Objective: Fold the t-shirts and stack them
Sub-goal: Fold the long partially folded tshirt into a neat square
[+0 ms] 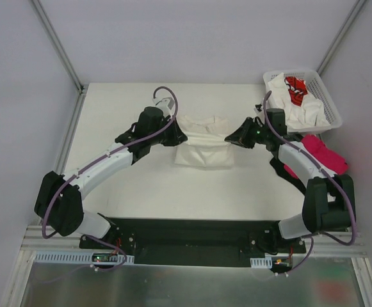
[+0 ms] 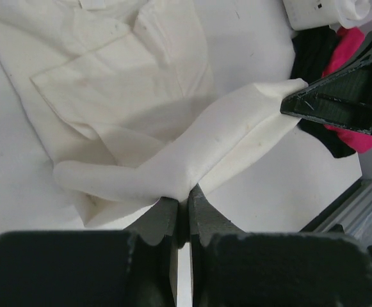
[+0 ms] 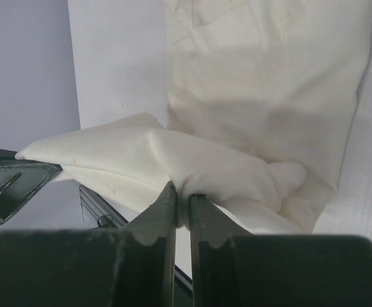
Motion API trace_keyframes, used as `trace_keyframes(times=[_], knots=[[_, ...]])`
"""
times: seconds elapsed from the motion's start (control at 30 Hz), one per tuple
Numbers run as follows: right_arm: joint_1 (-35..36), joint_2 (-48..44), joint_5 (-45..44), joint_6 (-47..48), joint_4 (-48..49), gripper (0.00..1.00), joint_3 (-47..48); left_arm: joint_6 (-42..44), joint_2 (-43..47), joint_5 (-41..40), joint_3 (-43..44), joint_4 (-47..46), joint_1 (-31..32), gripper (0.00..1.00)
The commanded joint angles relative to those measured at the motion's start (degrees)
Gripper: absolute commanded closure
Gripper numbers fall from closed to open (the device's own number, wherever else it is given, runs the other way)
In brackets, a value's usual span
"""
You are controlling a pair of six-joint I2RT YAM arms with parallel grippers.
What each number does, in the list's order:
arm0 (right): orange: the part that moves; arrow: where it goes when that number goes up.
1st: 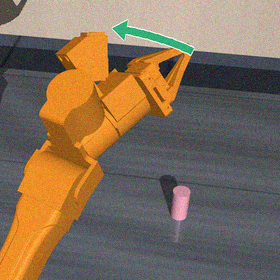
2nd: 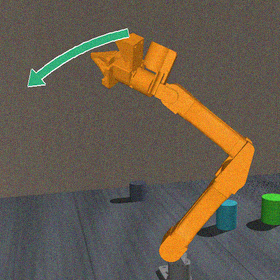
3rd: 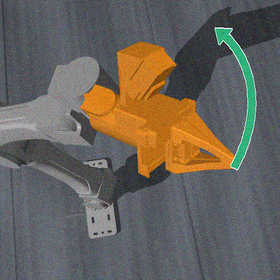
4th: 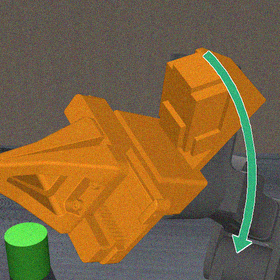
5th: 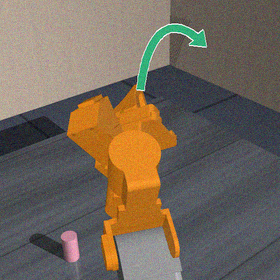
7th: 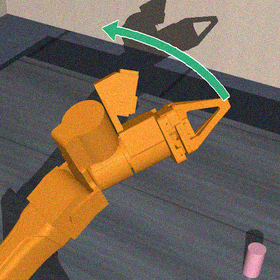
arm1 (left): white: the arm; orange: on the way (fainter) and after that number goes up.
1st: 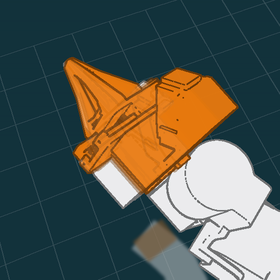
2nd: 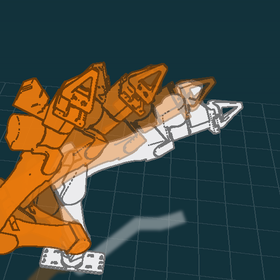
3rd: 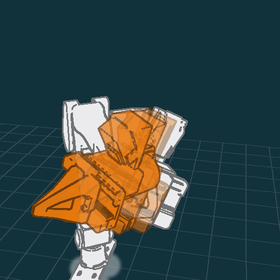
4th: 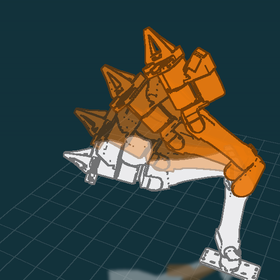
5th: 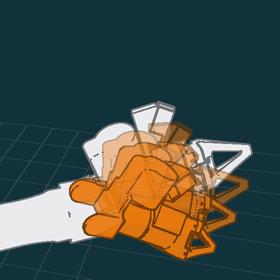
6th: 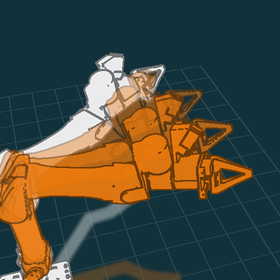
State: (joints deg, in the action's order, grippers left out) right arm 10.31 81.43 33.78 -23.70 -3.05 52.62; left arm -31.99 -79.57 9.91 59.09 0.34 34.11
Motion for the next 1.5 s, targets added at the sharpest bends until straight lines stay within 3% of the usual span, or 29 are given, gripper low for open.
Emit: trace_keyframes(times=[0.0,0.53,1.07,1.47], knots=[[-0.6,5.6,0.1,0.9,2.8,0.99,6.9,1.9,-4.3,0.8,6.0,-0.6,-1.8,1.0],[-2.6,28.7,2.2,-1.3,2.9,0.99,27.4,1.9,-20.2,8.9,17.1,-2.4,-9.0,1.0],[-3.8,40.2,4.5,-3.5,3.8,0.99,40.6,-0.2,-31.3,12.9,26.0,-3.8,-13.9,1.0],[-3.8,43.0,4.5,-1.8,-1.4,0.99,51.5,0.3,-30.6,13.5,29.1,-3.8,-16.1,1.0]])
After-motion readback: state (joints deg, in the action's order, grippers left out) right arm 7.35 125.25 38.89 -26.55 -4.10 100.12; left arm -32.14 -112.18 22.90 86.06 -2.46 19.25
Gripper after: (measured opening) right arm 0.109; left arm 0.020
